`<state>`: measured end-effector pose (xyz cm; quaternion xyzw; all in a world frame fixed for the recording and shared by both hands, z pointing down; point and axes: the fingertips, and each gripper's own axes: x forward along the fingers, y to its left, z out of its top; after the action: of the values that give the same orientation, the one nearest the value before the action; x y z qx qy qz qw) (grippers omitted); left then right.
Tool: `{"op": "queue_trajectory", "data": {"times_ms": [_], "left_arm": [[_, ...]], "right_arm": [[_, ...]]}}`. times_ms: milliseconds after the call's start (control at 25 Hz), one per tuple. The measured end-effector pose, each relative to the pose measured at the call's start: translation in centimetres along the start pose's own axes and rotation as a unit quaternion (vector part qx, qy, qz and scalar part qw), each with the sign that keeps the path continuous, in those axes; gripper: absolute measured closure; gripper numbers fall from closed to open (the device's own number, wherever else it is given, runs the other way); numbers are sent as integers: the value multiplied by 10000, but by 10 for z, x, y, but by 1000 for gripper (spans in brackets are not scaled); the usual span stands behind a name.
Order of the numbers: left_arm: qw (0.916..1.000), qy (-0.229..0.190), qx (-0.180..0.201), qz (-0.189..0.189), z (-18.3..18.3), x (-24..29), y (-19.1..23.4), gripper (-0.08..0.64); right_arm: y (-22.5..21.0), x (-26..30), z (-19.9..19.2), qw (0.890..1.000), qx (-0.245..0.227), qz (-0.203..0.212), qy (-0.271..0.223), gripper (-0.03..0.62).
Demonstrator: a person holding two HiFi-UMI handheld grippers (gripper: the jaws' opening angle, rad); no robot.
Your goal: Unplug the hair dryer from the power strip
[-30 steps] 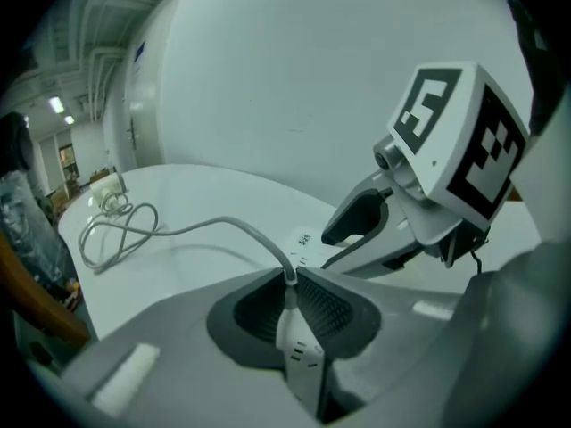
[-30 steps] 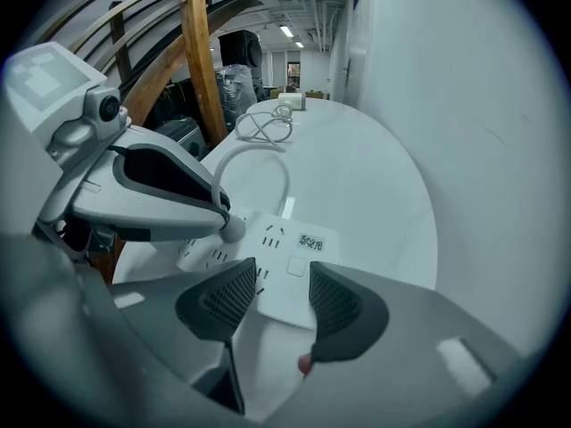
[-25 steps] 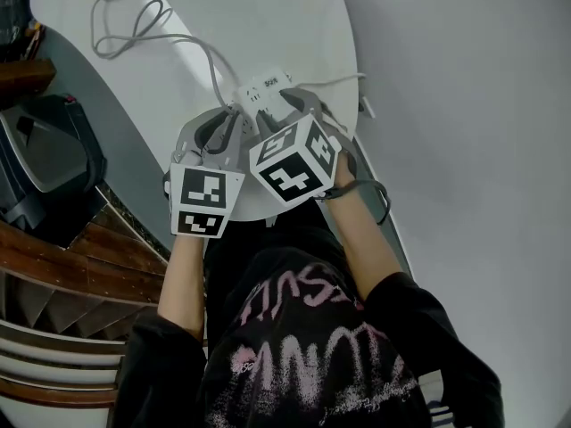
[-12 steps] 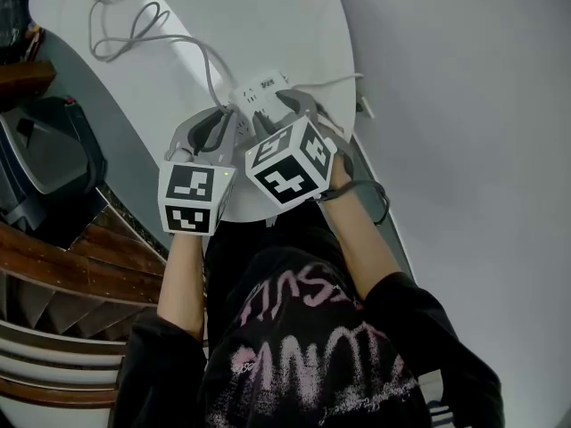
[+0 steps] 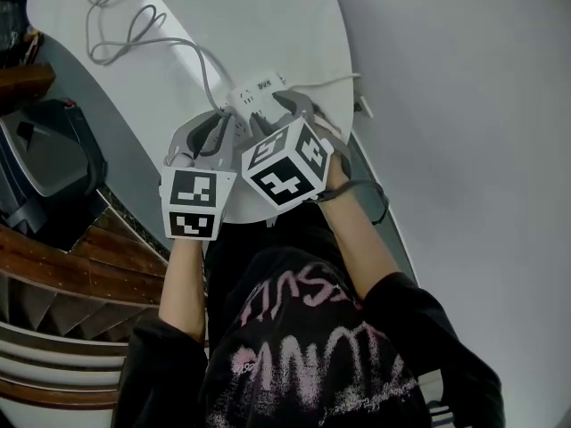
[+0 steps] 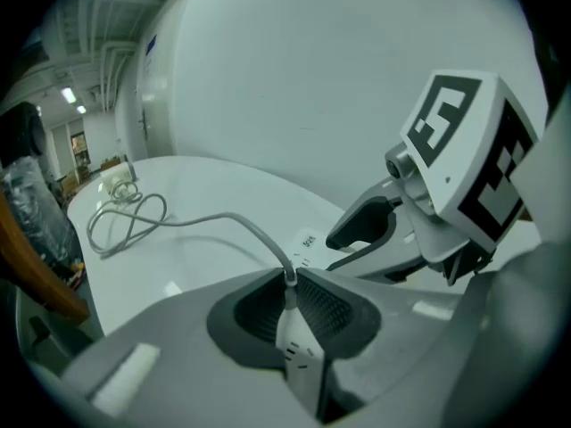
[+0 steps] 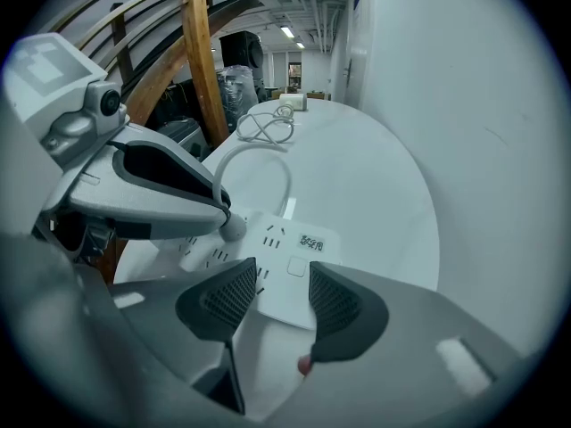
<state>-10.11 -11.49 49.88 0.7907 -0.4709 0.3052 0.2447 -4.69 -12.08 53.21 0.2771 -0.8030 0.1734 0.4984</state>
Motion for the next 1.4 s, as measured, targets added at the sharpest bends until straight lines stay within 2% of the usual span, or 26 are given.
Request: {"op": "queue_trajectory", "data": {"times_ms": [80,120,240,280,320,480,560,680,880,1000,1080,1240,1320,1360,1400], "left_arm": [[9999,13,-122,1,1,0,1,515],[10000,31,-32,19,1,0,1,515],[9982,165,564,80,1,0,-4,515],[9979,180,618,70,1,0,-5,515],[9983,172,562,52,1,0,-5,515],[9999,83,-48,-39,1,0,0,515],[9999,124,81,-5,1,0,-1,515],[9982,186,562,86,0,-1,-5,515],[9999,106,85,-20,0,-2,-2,515],[9980,214,598,53,1,-2,-5,515],[9969,243,741,47,0,-2,-7,515],[9992,167,374,-25,0,-4,-6,515],[9997,-218,-38,-75,16,-12,-1,515],[9988,-450,-154,-61,30,-18,3,515],[9980,-615,-108,-13,43,-23,7,515]], "right_arm": [[0,0,0,10000,1,-9,-9,385],[0,0,0,10000,3,-11,-8,385],[-1,0,0,10000,4,17,3,385],[-1,0,0,10000,0,14,2,385],[-2,-1,0,10000,-3,6,-4,385],[-1,0,0,10000,-2,0,-23,385],[0,0,-1,10000,5,10,-21,385],[-1,-1,0,10000,-2,29,0,385],[0,0,-1,10000,-23,16,8,385],[0,-1,0,10000,-15,34,8,385],[0,-1,-1,10000,-17,26,6,385],[1,-1,-1,10000,-5,29,58,385],[1,-1,-1,10000,-17,31,44,385],[1,0,-1,10000,-21,25,8,385],[1,0,-1,10000,-20,18,-24,385]]}}
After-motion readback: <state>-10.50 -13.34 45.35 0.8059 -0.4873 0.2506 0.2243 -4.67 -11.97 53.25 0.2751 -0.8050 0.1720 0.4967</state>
